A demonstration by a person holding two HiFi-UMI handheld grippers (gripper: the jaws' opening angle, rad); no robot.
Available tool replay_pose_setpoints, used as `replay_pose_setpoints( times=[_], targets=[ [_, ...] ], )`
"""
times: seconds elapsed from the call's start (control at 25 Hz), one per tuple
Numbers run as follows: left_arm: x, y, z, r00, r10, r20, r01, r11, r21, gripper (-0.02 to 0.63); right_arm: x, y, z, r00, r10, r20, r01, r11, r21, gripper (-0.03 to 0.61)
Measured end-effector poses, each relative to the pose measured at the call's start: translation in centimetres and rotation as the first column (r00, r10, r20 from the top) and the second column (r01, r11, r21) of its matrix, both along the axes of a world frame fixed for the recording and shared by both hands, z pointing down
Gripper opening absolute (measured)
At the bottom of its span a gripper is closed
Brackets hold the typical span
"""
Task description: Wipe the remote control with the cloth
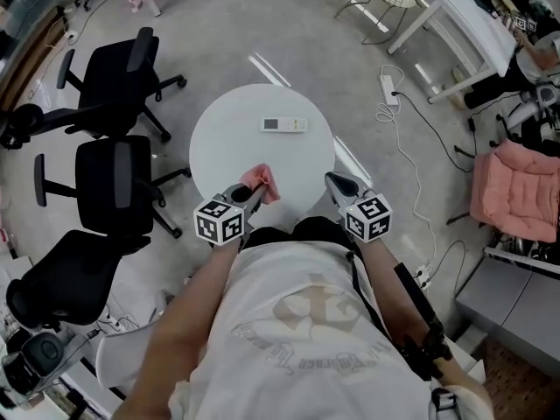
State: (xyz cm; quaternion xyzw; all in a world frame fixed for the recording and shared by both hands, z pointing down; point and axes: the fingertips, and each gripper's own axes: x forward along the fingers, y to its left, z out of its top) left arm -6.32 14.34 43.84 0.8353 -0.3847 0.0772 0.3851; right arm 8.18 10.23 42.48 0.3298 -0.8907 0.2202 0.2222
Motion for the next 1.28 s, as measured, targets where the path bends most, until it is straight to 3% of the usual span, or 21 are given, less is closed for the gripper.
replay_pose_setpoints(
  times=[0.28, 0.68, 1.04, 1.28],
  targets=[
    [-0.3, -2.0, 0.9, 0.999, -0.03, 0.012, 0.03, 0.999, -0.026, 0.02, -0.9, -2.3, 2.3, 0.999, -0.052, -0.014, 0.051, 0.998, -0.045, 0.008],
    [1.5, -5.8, 2.8, 0.997, -0.033, 0.064, 0.039, 0.995, -0.096, 0.02, -2.0, -5.7, 6.6, 0.966, -0.242, -0.093, 0.233, 0.968, -0.092, 0.008],
    [2.9, -9.9, 5.4, 0.995, 0.006, 0.104, 0.012, 0.986, -0.168, 0.02, -2.1, -9.2, 11.1, 0.898, -0.38, -0.223, 0.359, 0.924, -0.129, 0.008],
    [4.3, -12.0, 7.6, 0.992, 0.038, 0.119, -0.01, 0.974, -0.226, 0.02, -2.9, -11.7, 12.6, 0.856, -0.438, -0.274, 0.425, 0.899, -0.108, 0.008]
  ],
)
